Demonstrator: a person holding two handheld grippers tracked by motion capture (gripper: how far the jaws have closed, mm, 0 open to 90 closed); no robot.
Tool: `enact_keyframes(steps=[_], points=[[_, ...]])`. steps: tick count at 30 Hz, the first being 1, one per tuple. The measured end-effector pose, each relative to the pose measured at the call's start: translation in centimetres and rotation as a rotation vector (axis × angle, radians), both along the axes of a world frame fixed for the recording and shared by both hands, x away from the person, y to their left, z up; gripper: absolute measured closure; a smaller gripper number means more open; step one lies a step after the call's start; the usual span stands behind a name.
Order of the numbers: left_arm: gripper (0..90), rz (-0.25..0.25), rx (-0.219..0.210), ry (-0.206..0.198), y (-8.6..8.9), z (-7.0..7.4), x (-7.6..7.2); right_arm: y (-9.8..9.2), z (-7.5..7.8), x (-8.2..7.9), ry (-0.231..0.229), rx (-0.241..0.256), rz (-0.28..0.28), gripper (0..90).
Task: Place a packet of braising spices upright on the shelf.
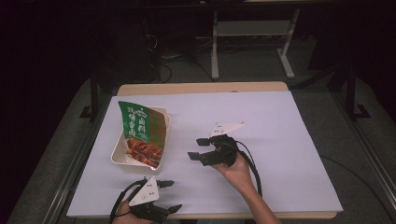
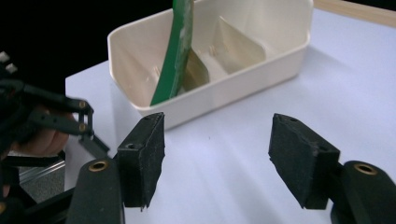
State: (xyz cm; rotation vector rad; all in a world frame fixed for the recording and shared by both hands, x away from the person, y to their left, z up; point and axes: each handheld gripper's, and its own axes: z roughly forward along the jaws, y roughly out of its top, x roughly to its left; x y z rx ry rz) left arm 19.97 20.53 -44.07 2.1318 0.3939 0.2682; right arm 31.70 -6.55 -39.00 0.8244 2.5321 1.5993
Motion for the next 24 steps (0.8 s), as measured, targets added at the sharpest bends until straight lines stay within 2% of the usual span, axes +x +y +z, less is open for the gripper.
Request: enact_keyframes(steps=[2,7,13,24], points=[[24.2,-0.001,0.002,-0.002,0.0,0.0,0.0,-0.3,-0.1,-0.1,-0.008,-0.001,-0.002,34.6],[24.0,0.002,0.008,0.001,0.1,0.0,0.1,-2.3,-1.2,-1.1,0.013,-0.022,-0.020,33.8],[23.8,0.010,0.003,0.003,0.2,0.0,0.1,-4.3,-2.4,-1.9,0.045,-0.012,-0.053,33.3],[23.1,0.015,-0.007,0.007,0.2,0.0,0.2,-6.6,-4.0,-3.8,0.065,-0.013,-0.079,28.5]])
